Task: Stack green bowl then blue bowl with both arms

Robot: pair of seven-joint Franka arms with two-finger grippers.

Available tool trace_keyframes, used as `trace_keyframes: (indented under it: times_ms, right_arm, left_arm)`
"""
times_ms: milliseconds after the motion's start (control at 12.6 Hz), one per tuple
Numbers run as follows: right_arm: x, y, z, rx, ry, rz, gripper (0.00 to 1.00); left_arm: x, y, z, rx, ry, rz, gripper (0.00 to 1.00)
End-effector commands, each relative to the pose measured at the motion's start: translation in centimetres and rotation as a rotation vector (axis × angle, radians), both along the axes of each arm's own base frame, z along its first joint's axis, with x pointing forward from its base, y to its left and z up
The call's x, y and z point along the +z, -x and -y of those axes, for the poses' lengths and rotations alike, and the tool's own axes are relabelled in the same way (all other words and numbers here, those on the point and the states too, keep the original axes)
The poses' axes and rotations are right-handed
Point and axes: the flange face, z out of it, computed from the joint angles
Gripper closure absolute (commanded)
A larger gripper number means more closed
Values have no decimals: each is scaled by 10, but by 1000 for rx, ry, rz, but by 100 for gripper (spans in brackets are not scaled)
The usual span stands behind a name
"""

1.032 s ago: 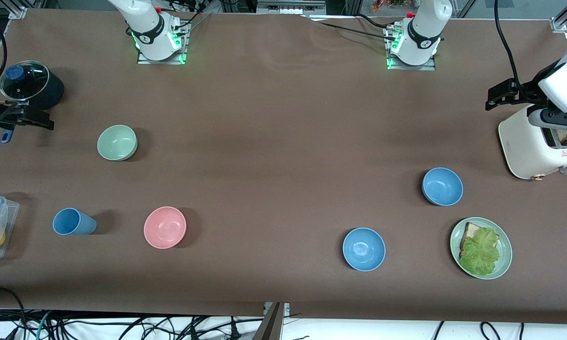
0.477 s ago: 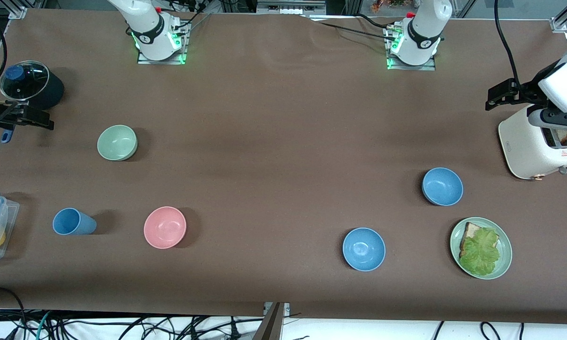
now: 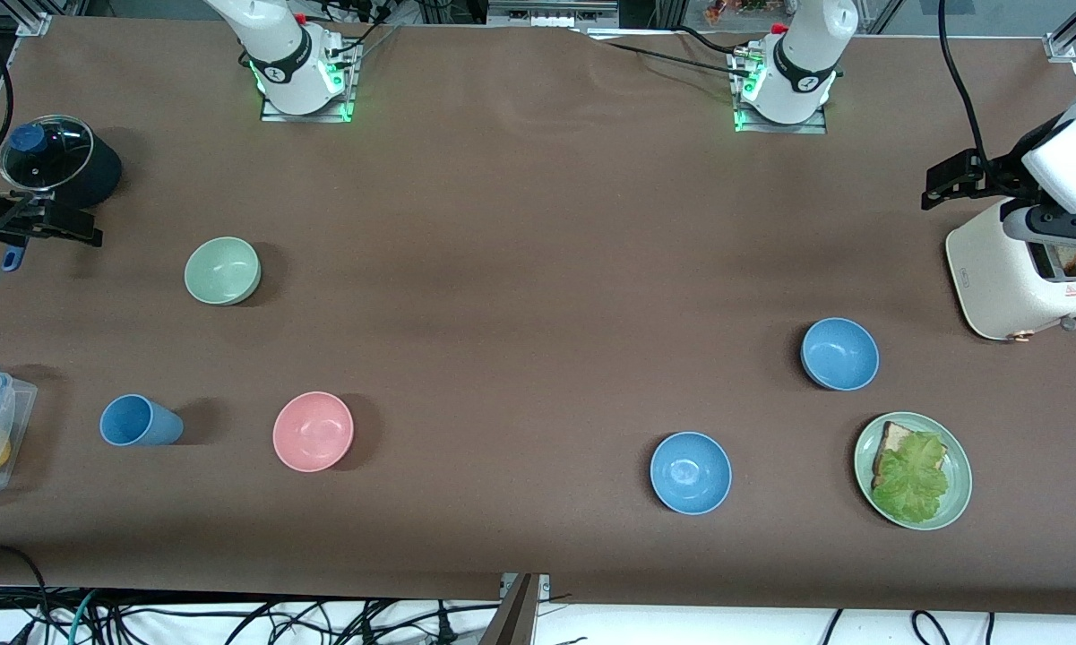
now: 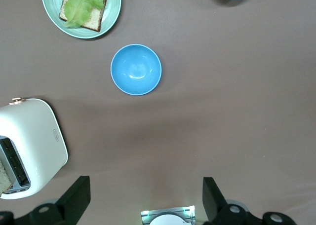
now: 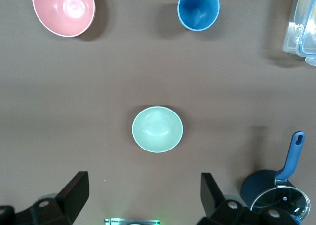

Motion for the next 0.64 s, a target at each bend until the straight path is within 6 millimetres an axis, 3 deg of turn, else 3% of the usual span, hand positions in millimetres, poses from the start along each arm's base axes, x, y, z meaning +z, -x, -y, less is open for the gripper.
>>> trace_keyframes:
  times_ms: [0,556]
  right_arm:
    - [6,2,1,-7,16,4,0]
    - [-24,-5,9,-19,11,-55,0]
  left_arm:
    - [4,-2,-1,11,13,1,0]
    - [6,-1,1,8,15,4,0]
